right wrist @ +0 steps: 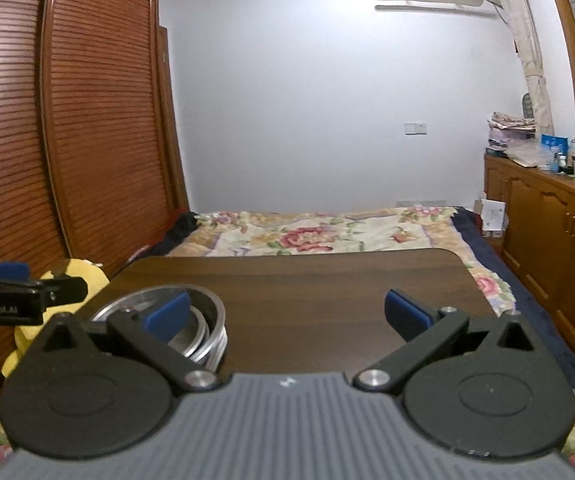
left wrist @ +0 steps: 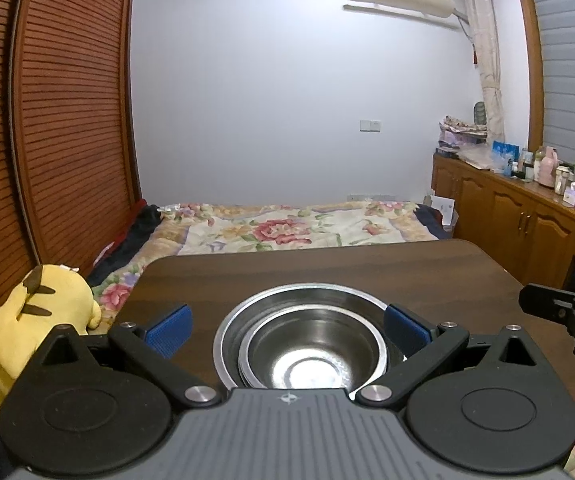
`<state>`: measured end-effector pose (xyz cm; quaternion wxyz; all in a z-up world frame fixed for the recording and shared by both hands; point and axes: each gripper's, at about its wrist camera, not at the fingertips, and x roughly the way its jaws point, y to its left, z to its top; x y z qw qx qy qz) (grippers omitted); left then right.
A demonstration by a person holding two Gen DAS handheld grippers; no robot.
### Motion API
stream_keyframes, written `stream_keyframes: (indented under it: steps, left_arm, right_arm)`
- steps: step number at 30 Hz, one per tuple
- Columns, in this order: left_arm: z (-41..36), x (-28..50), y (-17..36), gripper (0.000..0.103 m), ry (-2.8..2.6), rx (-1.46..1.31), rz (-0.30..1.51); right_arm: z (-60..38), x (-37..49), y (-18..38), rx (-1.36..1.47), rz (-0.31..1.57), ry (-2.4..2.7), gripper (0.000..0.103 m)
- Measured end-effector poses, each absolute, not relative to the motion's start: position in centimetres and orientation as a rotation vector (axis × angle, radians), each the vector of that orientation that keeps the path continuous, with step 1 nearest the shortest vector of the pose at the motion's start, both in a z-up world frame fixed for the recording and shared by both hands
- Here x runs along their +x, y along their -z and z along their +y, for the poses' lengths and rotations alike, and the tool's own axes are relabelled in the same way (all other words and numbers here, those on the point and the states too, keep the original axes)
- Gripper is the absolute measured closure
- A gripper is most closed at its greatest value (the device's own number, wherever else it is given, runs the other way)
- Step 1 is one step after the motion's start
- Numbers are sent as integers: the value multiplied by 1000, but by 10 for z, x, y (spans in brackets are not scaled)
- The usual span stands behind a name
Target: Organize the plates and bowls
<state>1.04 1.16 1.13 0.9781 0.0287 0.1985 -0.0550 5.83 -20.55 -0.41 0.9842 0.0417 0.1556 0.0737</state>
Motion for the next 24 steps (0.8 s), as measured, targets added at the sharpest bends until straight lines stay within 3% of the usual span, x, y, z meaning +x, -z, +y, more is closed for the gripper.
stream_keyframes:
  steps: [24]
  left_arm:
    - [2,-4,9,0,75,66,403]
  right_arm:
    - [-203,42,11,77,322,-143,0]
